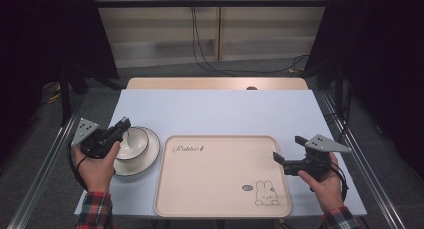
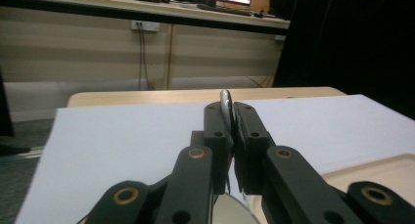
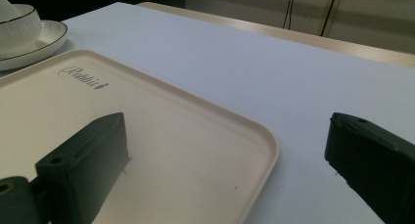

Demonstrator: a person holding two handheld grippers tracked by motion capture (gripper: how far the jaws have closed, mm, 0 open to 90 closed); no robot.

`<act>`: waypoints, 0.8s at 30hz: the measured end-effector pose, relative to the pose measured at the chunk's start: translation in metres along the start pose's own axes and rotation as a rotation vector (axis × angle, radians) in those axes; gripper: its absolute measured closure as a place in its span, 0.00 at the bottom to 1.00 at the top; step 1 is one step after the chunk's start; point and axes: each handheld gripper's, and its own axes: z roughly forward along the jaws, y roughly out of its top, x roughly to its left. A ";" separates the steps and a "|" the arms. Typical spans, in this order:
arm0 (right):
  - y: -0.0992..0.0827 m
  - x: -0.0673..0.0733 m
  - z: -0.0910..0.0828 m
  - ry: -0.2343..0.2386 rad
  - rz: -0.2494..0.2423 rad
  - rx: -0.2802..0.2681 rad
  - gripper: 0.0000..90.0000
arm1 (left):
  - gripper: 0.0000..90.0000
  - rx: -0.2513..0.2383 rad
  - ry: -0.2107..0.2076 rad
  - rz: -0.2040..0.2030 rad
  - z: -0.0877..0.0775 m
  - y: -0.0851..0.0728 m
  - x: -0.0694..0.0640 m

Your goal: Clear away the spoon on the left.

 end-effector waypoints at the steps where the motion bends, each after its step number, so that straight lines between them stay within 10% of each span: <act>1: 0.000 0.000 0.000 -0.003 -0.001 -0.001 0.02 | 0.95 -0.012 -0.020 -0.020 -0.001 0.004 -0.001; 24: 0.000 0.003 0.000 0.003 -0.015 -0.006 0.02 | 0.95 0.032 -0.200 -0.007 -0.010 0.037 -0.035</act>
